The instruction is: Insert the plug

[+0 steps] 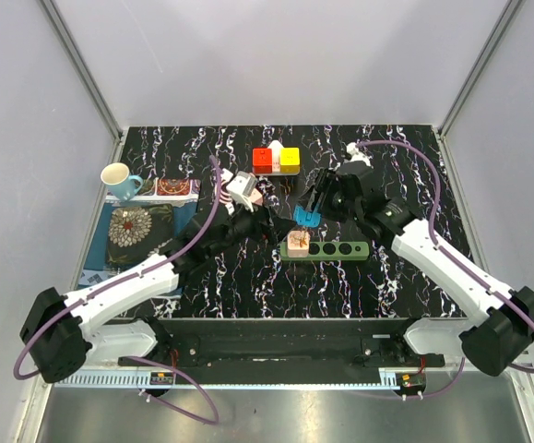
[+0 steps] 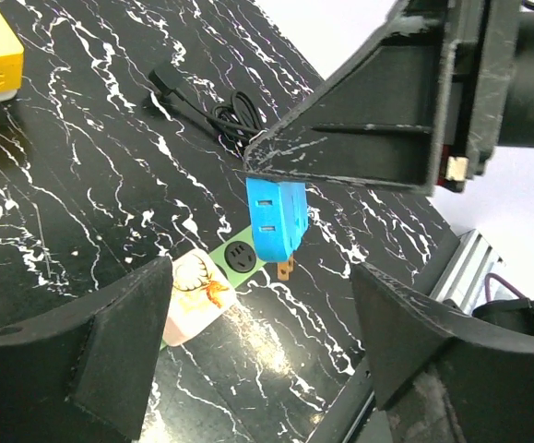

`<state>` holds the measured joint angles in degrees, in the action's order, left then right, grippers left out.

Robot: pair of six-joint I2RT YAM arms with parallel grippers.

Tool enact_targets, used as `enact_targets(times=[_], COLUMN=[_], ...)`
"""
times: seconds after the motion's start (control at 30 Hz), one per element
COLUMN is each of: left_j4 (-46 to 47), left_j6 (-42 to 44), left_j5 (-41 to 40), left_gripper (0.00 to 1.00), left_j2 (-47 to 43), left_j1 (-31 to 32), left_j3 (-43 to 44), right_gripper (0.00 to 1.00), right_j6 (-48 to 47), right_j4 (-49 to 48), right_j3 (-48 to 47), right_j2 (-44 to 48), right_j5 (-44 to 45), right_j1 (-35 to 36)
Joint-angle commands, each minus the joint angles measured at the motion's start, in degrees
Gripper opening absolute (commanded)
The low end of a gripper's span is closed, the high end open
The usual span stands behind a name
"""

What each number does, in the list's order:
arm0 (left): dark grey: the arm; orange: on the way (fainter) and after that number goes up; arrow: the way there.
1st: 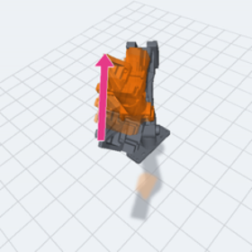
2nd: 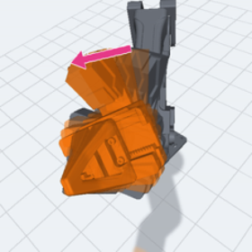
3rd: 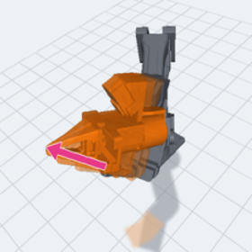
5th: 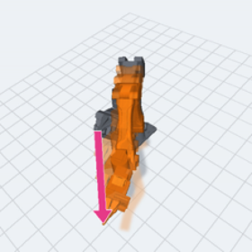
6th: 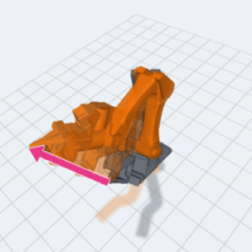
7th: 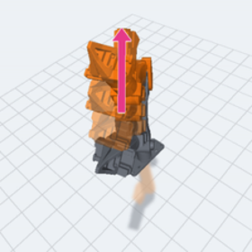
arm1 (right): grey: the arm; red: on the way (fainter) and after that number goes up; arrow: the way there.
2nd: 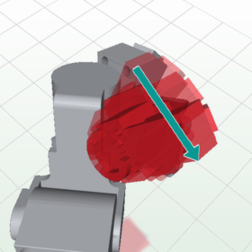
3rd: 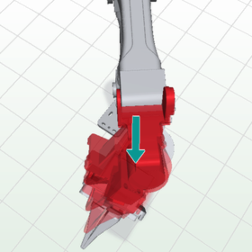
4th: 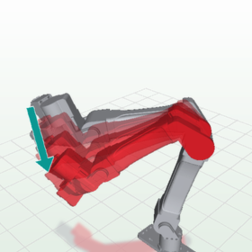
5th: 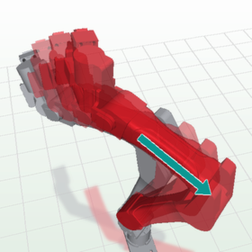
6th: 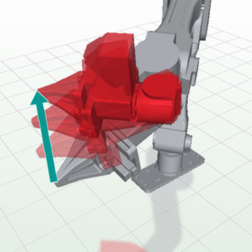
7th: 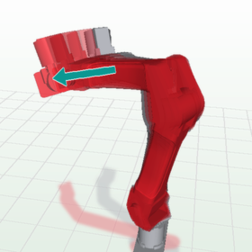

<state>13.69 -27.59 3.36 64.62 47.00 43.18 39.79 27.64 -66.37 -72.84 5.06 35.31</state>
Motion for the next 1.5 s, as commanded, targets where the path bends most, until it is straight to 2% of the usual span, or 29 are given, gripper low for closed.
enact_targets(times=[0.0, 0.1, 0.27, 0.43, 0.5, 0.53, 0.57, 0.63, 0.73, 0.8, 0.87, 0.9, 1.0, 1.17, 1.47], left_j4=[5.4, 5.7, 7.0, 8.0, 8.9, 9.0, 8.9, 8.9, 9.4, 9.7, 9.5, 9.5, 9.5, 10.6, 15.7], left_j6=[-1.6, -1.3, -1.4, -2.1, -2.3, -2.3, -2.3, -2.2, -0.8, 1.9, 6.5, 8.2, 15.4, 23.8, 30.0], left_j5=[1.0, 2.1, 3.1, 3.8, 4.4, 5.2, 5.5, 7.1, 8.6, 8.8, 8.6, 8.4, 9.2, 11.4, 13.9], left_gripper=[0.77, 0.65, 0.56, 0.51, 0.39, 0.36, 0.29, 0.22, 0.06, 0.0, 0.0, 0.0, 0.0, 0.0, 0.0], left_j2=[2.6, 5.1, 6.9, 8.4, 9.0, 9.2, 9.5, 10.2, 10.2, 9.3, 8.3, 7.3, 5.0, 2.6, -0.5], left_j1=[0.5, 0.7, 0.8, 0.9, 0.8, 0.9, 0.9, 0.8, 0.8, 0.9, 0.9, 0.8, 0.8, 1.1, 2.9], left_j3=[4.3, 5.4, 6.1, 6.5, 6.6, 6.8, 7.1, 7.4, 6.6, 5.3, 4.4, 3.2, 1.6, -1.5, -4.5], right_gripper=[0.47, 0.47, 0.48, 0.48, 0.48, 0.48, 0.48, 0.48, 0.55, 0.69, 0.8, 0.88, 0.98, 1.0, 1.0], right_j6=[4.0, 4.3, 4.8, 4.5, 4.3, 4.3, 4.2, 4.1, 3.0, 1.4, -0.8, -1.5, -3.1, -4.0, -6.0], right_j4=[-4.9, -4.9, -4.8, -4.9, -4.8, -4.8, -4.7, -4.6, -4.0, -2.1, 1.3, 2.8, 9.0, 15.4, 18.8], right_j3=[1.1, 1.4, 2.2, 2.5, 2.4, 2.5, 2.5, 2.5, 2.0, 0.8, -1.6, -2.5, -6.7, -10.7, -13.9], right_j2=[4.1, 4.6, 5.0, 5.6, 5.7, 5.7, 5.7, 5.7, 5.9, 6.1, 5.9, 5.6, 4.3, 2.4, -0.9], right_j5=[0.3, -0.5, -1.2, -1.0, -1.2, -1.2, -1.1, -1.3, -1.5, -1.5, -1.7, -2.1, -3.3, -8.1, -17.7], right_j1=[0.8, 0.8, 1.1, 1.0, 1.0, 1.1, 1.1, 1.1, 1.0, 1.0, 1.1, 1.0, 0.9, 1.0, -2.6])
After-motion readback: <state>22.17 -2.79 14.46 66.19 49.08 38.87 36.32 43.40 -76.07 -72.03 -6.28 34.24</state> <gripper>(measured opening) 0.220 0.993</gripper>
